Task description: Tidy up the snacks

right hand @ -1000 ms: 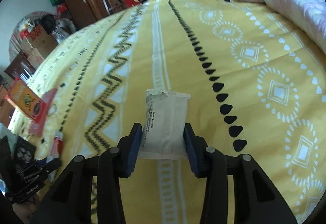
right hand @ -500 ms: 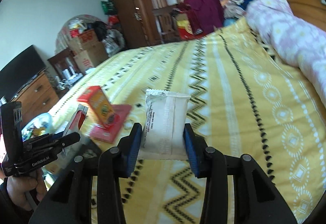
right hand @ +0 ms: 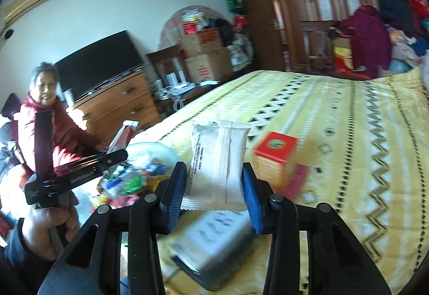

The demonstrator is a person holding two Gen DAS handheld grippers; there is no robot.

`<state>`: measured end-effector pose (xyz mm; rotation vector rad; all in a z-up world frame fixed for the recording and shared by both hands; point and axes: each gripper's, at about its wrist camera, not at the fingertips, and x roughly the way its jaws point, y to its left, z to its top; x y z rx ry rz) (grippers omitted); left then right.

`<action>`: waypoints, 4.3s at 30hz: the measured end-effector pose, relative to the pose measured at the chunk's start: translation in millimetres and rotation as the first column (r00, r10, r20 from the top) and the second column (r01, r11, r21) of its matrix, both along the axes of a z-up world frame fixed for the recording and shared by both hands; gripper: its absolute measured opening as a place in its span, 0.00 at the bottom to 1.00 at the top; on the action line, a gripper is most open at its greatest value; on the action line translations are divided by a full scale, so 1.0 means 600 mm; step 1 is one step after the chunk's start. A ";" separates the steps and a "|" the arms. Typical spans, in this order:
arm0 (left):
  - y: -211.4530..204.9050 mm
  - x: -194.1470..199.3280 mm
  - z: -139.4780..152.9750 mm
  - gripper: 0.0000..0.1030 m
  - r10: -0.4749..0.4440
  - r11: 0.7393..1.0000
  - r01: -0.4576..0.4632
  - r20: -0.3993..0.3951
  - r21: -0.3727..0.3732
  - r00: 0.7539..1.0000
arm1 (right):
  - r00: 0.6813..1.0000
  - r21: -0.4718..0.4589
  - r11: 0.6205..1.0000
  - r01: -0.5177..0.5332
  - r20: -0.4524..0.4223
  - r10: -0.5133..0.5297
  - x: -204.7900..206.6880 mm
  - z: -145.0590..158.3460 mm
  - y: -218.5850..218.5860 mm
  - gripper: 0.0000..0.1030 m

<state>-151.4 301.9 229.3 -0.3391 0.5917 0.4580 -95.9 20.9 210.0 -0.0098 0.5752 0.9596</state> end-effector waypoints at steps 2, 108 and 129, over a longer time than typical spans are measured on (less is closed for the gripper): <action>0.025 -0.016 -0.009 0.28 0.039 0.999 -0.039 -0.010 -0.007 0.999 | 0.998 -0.001 0.999 -0.055 -0.006 0.055 -0.022 0.005 0.057 0.43; -0.485 0.230 -0.398 1.00 -0.424 0.888 0.459 -0.347 0.019 0.836 | 0.831 -0.332 0.814 0.476 -0.134 -0.540 0.083 -0.487 -0.508 1.00; -0.485 0.230 -0.398 1.00 -0.424 0.889 0.458 -0.347 0.019 0.837 | 0.832 -0.322 0.819 0.474 -0.142 -0.537 0.084 -0.488 -0.510 1.00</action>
